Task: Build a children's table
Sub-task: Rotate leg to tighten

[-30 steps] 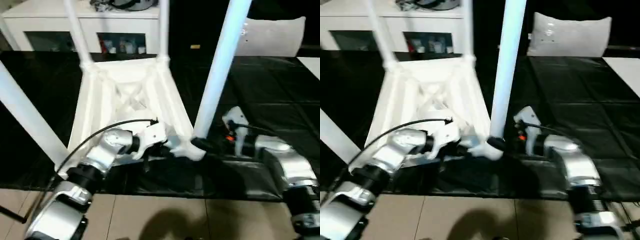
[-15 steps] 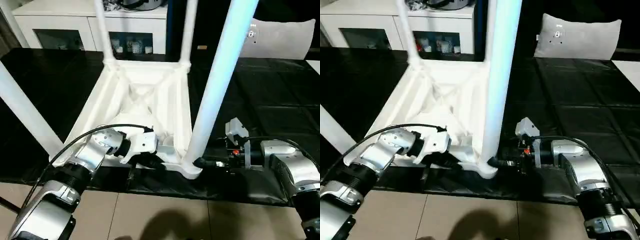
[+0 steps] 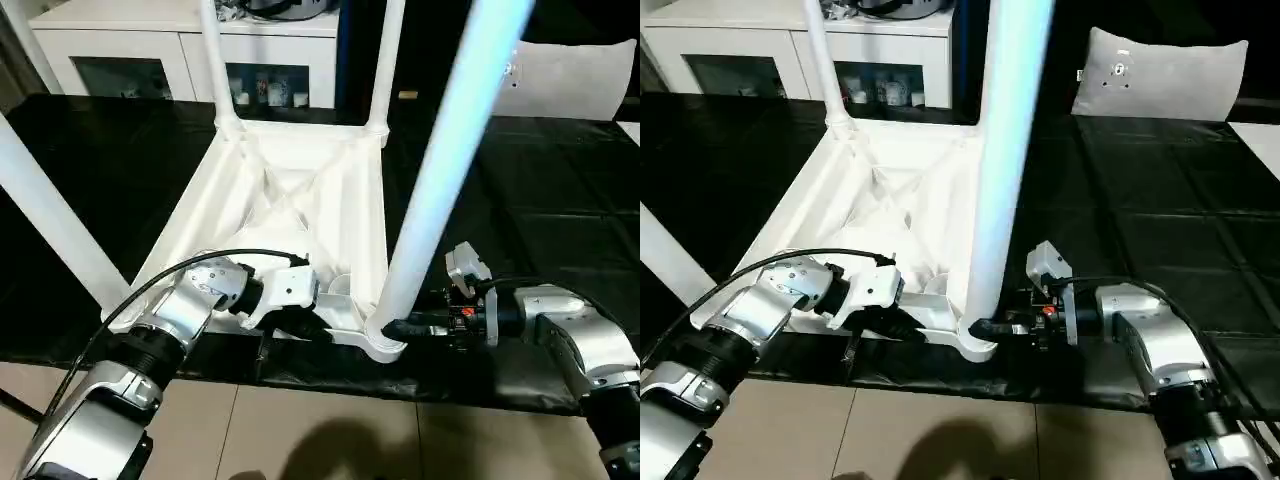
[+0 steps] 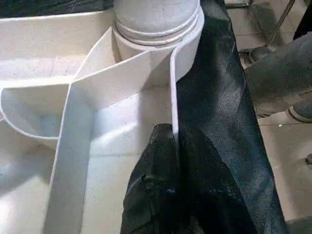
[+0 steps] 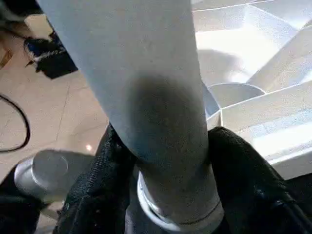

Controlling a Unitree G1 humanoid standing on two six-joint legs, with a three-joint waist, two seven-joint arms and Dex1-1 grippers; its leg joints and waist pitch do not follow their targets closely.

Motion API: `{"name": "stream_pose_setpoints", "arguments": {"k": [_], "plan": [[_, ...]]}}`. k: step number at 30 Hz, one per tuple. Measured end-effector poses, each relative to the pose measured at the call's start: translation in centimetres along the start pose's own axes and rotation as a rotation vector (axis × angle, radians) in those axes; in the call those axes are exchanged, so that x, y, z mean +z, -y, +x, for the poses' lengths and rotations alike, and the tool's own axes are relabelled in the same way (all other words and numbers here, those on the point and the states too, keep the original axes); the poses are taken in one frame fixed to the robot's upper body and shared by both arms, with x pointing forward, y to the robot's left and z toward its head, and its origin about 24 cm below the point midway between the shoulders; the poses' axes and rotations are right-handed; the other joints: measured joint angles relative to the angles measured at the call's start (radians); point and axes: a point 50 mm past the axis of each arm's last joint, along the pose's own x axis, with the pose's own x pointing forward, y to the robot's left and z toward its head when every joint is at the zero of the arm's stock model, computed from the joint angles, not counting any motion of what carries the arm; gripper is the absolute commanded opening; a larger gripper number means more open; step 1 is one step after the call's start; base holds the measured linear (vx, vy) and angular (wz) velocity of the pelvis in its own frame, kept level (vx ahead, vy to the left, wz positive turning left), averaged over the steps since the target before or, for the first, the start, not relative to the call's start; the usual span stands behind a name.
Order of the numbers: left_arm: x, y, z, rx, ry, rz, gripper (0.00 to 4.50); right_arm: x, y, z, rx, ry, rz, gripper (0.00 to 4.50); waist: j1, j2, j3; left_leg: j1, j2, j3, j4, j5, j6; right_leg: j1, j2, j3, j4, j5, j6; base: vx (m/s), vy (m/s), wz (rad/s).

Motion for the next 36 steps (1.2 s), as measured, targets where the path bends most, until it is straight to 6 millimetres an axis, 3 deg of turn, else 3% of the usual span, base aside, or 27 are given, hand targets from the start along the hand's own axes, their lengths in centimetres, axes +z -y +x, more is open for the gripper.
{"name": "stream_pose_setpoints", "arguments": {"k": [4,10,14,16,18,25,36], "plan": [[-0.1,-0.5,0.3,0.087,0.005,-0.102,0.0,0.2,0.3,0.7,-0.116,0.024,0.044,2.06,-0.011,0.0,0.0,0.002,-0.001,0.002,0.001,-0.001,-0.005,0.002,0.0,0.003,0.003,0.0,0.0,0.0,0.0,0.0],[0.6,-2.1,2.4,0.367,0.028,-0.281,0.0,1.7,3.1,3.3,-0.56,0.095,0.135,2.02,-0.094,-0.002,0.0,0.001,0.002,0.0,0.006,-0.001,-0.01,0.002,0.0,-0.005,0.002,0.0,0.0,0.0,0.0,0.0],[1.6,-2.8,4.0,0.474,0.049,-0.35,0.0,2.2,4.1,4.3,-0.737,0.124,0.143,2.02,-0.119,0.0,-0.001,-0.001,0.002,-0.003,0.004,-0.001,-0.009,0.005,0.0,-0.009,-0.006,0.0,0.0,0.0,0.0,0.0],[1.9,-2.9,4.3,0.494,0.048,-0.358,0.0,2.2,4.2,4.3,-0.763,0.138,0.147,2.02,-0.121,0.0,-0.001,-0.001,0.001,-0.003,0.004,-0.002,-0.008,0.005,0.0,-0.008,-0.006,0.0,0.0,0.0,0.0,0.0],[2.1,-3.0,4.4,0.509,0.051,-0.365,0.0,2.2,4.3,4.3,-0.777,0.148,0.148,2.66,-0.12,0.001,-0.001,-0.003,0.001,-0.003,0.004,-0.004,-0.006,0.005,0.0,-0.006,-0.006,0.001,0.0,0.0,0.0,0.0],[2.4,-3.0,4.5,0.502,0.047,-0.313,0.0,2.2,4.2,3.8,-0.749,0.163,0.134,3.11,-0.108,0.001,-0.002,-0.004,0.001,-0.003,-0.001,0.0,0.0,0.002,0.001,-0.005,-0.006,0.001,0.0,0.0,0.0,0.0],[0.8,-1.8,1.8,0.291,0.021,-0.16,0.0,1.6,2.6,0.5,-0.456,0.088,-0.005,4.05,-0.056,0.002,-0.001,-0.001,0.001,-0.001,0.0,0.0,0.0,0.001,0.0,-0.004,-0.005,0.002,-0.002,0.0,0.0,0.0]]}}
